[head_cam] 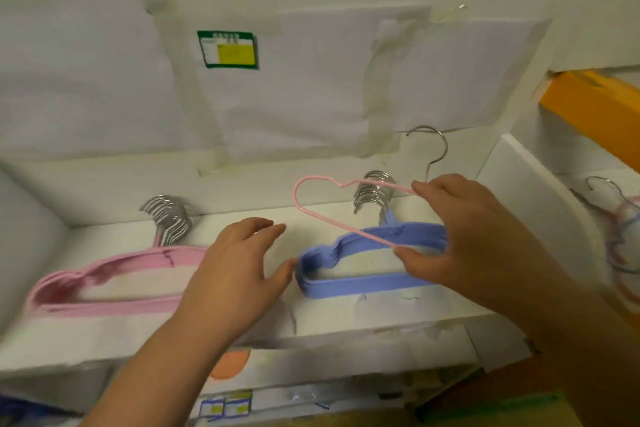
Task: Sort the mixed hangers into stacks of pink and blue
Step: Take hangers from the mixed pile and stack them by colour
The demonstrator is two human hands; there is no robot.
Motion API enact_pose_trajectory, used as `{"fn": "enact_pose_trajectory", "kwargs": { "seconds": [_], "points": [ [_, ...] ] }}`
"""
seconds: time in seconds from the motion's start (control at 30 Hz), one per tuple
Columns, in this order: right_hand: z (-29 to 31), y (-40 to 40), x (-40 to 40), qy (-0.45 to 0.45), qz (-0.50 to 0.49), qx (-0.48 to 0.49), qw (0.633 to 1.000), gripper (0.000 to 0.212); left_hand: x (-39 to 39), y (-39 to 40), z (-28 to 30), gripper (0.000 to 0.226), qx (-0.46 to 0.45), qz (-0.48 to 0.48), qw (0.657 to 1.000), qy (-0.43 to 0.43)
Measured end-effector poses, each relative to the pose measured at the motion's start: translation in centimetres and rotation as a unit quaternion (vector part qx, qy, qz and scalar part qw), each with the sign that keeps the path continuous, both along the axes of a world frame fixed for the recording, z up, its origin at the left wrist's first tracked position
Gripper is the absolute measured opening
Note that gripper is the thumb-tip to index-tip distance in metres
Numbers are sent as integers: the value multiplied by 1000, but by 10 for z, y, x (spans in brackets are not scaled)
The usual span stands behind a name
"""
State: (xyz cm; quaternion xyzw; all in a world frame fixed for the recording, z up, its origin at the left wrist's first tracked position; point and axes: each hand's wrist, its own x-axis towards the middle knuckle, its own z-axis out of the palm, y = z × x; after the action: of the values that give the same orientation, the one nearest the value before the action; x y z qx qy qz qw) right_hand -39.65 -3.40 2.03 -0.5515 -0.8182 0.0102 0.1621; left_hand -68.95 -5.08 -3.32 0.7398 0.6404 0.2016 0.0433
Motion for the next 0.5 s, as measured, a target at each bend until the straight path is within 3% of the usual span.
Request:
{"fn": "enact_pose_trajectory", "kwargs": {
  "seconds": [0.2, 0.4, 0.5],
  "points": [
    [0, 4, -98, -11, 84, 3, 996, 81, -96, -65, 7, 43, -11, 134, 991, -19],
    [-9, 2, -206, -10, 174, -48, 984, 84, -157, -129, -3, 42, -14, 217, 975, -42],
    [-23, 4, -258, -34, 199, -63, 977, 75, -177, -148, -10, 48, -34, 258, 965, -45]
  ]
}}
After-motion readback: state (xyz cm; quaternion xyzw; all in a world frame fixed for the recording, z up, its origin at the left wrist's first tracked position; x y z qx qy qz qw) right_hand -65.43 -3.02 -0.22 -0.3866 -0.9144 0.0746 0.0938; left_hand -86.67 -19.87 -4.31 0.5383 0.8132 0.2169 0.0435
